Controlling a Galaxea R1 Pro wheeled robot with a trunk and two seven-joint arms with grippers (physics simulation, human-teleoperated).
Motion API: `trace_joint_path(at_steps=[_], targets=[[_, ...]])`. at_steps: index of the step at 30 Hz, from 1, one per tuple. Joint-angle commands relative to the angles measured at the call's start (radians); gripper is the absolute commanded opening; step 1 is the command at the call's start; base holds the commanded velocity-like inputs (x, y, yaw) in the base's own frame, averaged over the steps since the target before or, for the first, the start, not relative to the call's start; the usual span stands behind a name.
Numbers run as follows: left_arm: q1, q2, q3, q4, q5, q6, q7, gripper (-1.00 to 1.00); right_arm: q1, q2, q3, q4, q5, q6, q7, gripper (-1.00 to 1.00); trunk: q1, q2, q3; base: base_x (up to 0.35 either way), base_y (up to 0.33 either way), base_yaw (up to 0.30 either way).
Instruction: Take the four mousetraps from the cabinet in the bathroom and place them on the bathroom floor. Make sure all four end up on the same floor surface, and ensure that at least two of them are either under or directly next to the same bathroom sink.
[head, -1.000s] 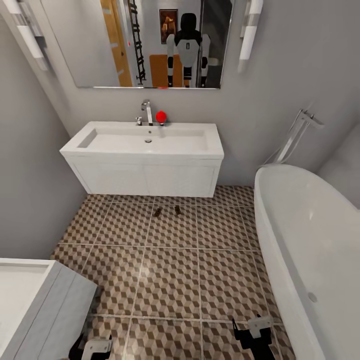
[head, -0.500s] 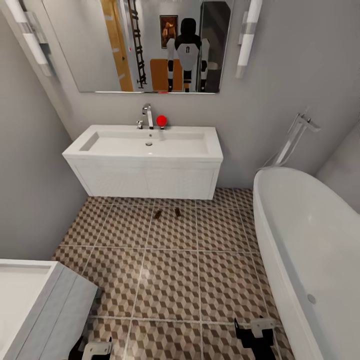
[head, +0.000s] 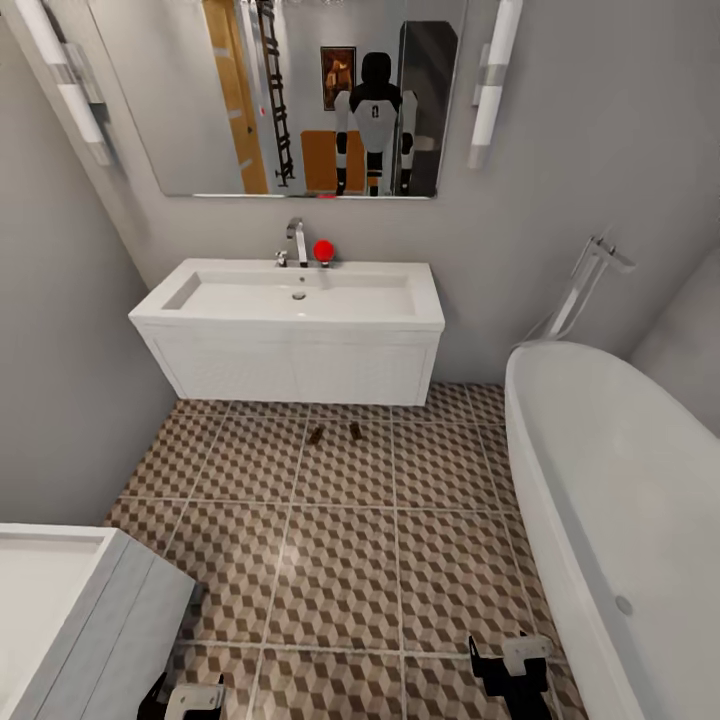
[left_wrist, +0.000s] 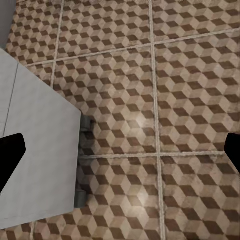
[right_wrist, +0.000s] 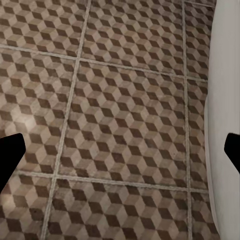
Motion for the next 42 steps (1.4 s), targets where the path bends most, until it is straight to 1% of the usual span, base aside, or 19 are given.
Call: trace_joint_path(at_steps=[1, 42], targets=[[-0.002, -0.001, -0.008, 0.003, 0.004, -0.005, 0.004, 1.00, 0.000, 0.000, 0.009, 0.000, -0.003, -0.001, -0.006, 1.00, 0.001, -0.002, 0.000, 0.000, 0.000, 0.000], [0.004, -0.004, -0.008, 0.003, 0.004, -0.005, 0.004, 1.00, 0.000, 0.001, 0.009, 0.000, -0.003, -0.001, -0.006, 1.00, 0.001, -0.002, 0.067, 0.000, 0.000, 0.000]])
